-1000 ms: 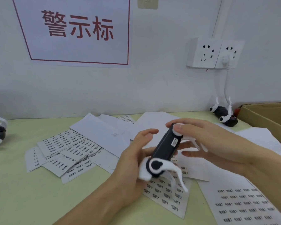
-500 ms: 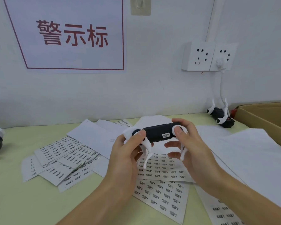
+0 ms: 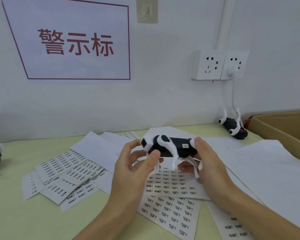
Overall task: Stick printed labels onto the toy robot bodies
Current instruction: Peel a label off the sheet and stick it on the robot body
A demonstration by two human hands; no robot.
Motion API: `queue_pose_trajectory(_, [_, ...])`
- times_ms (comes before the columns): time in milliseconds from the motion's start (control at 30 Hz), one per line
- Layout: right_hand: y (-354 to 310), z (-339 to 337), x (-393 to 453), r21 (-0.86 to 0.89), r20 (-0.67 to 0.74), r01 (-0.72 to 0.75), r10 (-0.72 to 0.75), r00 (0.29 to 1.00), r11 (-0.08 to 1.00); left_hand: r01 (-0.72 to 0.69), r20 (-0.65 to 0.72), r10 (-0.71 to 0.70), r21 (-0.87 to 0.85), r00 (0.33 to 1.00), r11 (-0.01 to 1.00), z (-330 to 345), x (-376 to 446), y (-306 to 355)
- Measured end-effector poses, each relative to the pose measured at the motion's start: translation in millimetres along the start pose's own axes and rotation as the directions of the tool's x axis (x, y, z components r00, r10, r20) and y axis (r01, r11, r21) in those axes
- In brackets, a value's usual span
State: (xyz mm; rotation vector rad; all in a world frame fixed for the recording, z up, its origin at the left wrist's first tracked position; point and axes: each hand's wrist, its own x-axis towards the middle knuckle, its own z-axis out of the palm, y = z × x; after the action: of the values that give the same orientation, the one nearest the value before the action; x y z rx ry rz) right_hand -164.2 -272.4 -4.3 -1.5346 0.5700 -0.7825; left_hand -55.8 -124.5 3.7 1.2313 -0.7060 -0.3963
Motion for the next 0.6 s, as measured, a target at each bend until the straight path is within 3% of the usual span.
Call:
queue_pose_trajectory(100, [4,-3,5,0.067,-0.018,-0.082,0.083,0.996,0.994,-0.054,0.038,0.052,0.076,0.998,0.996,1,-2,-3])
queue_pose_trajectory(433, [6,-6,1,0.050,0.016,-0.082,0.081,0.997,0.995,-0.054,0.012,0.053,0.094,0.998,0.994,-1,-1,-7])
queue_pose_trajectory(600, [4,-5,-3,-0.020,0.002,-0.044,0.044,0.999,0.999,-0.126,0.021,0.125,0.280,0.992,0.952,0,-1,-11])
